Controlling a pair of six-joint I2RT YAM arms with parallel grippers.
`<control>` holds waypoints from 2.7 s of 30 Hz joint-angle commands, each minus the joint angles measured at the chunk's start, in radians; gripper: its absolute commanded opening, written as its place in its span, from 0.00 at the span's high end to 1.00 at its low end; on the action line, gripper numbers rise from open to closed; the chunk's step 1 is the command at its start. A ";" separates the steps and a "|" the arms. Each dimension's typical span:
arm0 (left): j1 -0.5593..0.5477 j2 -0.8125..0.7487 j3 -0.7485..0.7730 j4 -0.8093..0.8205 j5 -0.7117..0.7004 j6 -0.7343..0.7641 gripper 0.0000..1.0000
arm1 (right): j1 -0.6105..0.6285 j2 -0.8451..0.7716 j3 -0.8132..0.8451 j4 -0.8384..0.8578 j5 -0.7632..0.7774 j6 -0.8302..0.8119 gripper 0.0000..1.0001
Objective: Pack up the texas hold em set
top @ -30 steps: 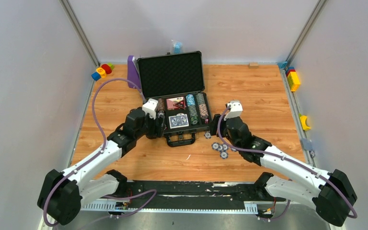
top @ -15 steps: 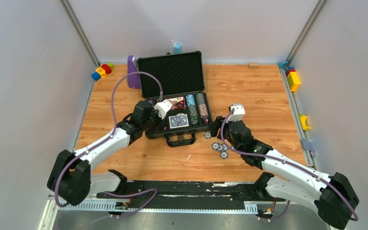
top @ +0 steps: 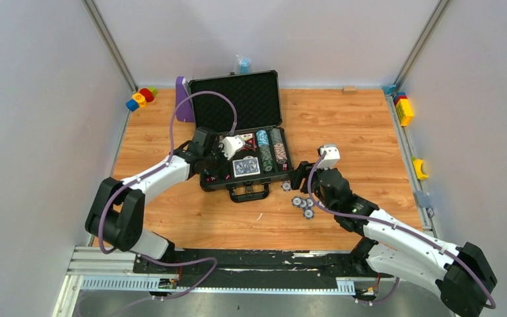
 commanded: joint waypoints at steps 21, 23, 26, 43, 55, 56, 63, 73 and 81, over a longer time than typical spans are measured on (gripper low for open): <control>0.000 0.215 0.146 -0.011 -0.249 0.124 1.00 | 0.003 -0.011 0.005 0.052 0.009 0.002 0.42; 0.000 0.211 0.138 0.019 -0.266 0.125 1.00 | 0.003 -0.006 0.006 0.052 0.011 0.002 0.42; 0.000 0.212 0.132 0.061 -0.280 0.130 1.00 | 0.003 -0.001 0.008 0.052 0.010 0.000 0.42; -0.013 0.194 0.150 0.065 -0.229 0.154 1.00 | 0.002 -0.012 0.014 0.039 0.018 -0.002 0.42; -0.055 0.007 0.060 0.081 -0.207 0.080 0.76 | 0.002 -0.001 0.104 -0.135 0.022 0.029 0.38; -0.055 -0.040 0.041 0.086 -0.197 0.068 0.74 | 0.003 0.002 0.124 -0.177 0.020 0.044 0.38; -0.057 -0.318 -0.095 0.185 -0.108 -0.140 0.54 | 0.002 -0.045 0.185 -0.386 0.052 0.107 0.13; -0.057 -0.691 -0.274 0.259 -0.299 -0.534 0.00 | 0.001 -0.032 0.245 -0.729 0.103 0.454 0.00; -0.056 -0.853 -0.334 0.177 -0.352 -0.784 0.00 | -0.061 0.129 0.411 -1.000 0.154 0.592 0.00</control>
